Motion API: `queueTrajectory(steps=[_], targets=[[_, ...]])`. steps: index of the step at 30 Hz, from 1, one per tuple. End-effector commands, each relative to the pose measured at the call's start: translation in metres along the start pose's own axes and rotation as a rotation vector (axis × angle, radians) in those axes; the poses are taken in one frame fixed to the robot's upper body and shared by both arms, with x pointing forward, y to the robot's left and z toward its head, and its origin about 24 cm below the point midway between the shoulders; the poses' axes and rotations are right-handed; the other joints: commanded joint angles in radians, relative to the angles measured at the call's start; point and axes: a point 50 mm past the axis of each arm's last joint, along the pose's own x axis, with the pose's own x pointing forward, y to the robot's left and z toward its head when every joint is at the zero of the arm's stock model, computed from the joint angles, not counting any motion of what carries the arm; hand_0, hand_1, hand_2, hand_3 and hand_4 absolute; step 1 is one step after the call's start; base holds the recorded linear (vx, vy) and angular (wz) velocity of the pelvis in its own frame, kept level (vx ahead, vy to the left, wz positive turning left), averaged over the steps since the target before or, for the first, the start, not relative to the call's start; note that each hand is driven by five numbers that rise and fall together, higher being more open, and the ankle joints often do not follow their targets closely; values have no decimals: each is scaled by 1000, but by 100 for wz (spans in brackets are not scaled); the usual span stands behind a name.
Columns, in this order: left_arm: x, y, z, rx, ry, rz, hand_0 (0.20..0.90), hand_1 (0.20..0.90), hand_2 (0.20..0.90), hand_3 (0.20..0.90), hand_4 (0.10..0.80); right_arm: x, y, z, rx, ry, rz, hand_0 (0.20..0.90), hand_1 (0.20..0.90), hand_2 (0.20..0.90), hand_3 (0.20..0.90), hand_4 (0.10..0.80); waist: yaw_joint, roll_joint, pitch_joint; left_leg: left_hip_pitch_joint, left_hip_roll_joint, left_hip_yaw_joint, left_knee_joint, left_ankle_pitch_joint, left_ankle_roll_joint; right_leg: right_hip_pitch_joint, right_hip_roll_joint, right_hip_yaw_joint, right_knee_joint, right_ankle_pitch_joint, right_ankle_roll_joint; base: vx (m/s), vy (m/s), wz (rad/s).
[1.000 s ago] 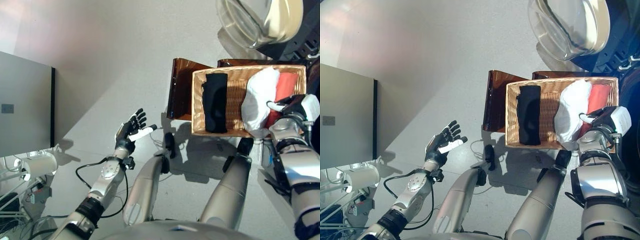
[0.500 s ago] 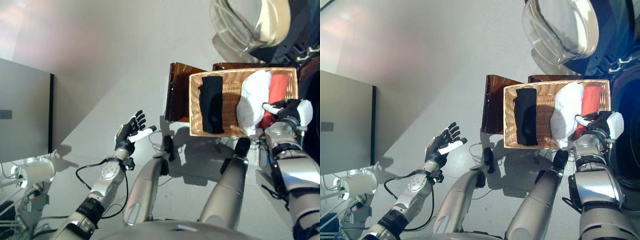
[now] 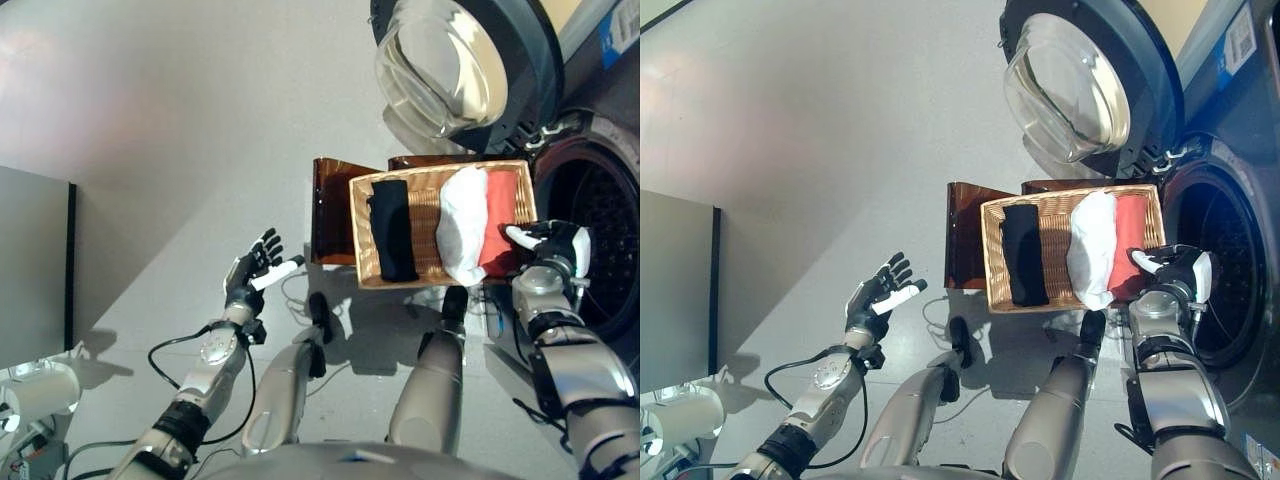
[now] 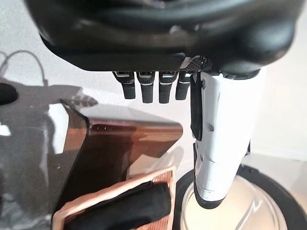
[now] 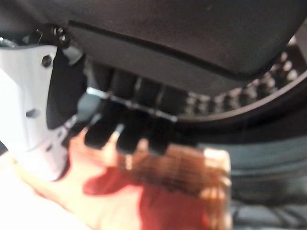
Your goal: Pick up the clothes and place them into the washing machine
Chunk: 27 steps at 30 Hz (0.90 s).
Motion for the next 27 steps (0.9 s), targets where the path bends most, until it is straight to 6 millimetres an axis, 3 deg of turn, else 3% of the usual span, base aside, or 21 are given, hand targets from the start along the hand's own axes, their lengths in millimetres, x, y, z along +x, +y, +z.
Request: queueTrajectory(steps=[1,2,3,15,20,23,27], targets=[[-1,15,23,9,-133,30,900,900,900,900,800,3,-6,14,45,-97,-7,200,200,200,200,300,6,-28,-35,-14,87,-69,96,-75,-136,27,-68,22,-119,156,25,-30,-31,1],[0,15,24,13,-134,26,900,900,900,900,800,3,-5,14,39,-99,4,752,752,752,752,694,7,-30,-33,-23,87,-72,106,-77,-135,19,-68,24,-110,153,24,-46,-32,2],[-1,15,24,15,-134,21,900,900,900,900,800,3,-4,15,23,-96,12,900,900,900,900,800,10,-28,-28,-36,86,-76,118,-79,-134,11,-68,26,-100,146,22,-39,-22,2],[-5,15,21,9,-124,22,900,900,900,900,800,-2,18,38,-108,-137,4,900,900,900,900,800,53,9,-25,-53,87,-72,114,-71,-136,-5,-64,24,-96,136,21,-7,1,1],[-3,12,20,18,-120,27,900,900,900,900,800,-16,45,55,-116,-227,53,900,900,900,900,800,54,1,-26,-49,89,-73,109,-65,-134,2,-61,21,-100,140,20,7,-2,4],[2,6,16,29,-106,38,900,900,900,900,800,-35,71,58,-183,-288,82,900,900,900,900,800,46,-16,-28,-41,96,-73,113,-72,-133,18,-56,16,-104,139,18,16,-9,3],[4,1,19,34,-120,33,900,900,900,900,800,-43,81,60,-263,-332,68,900,900,900,900,800,47,-15,-33,-38,98,-78,117,-76,-134,30,-55,11,-107,141,19,8,-4,-1]])
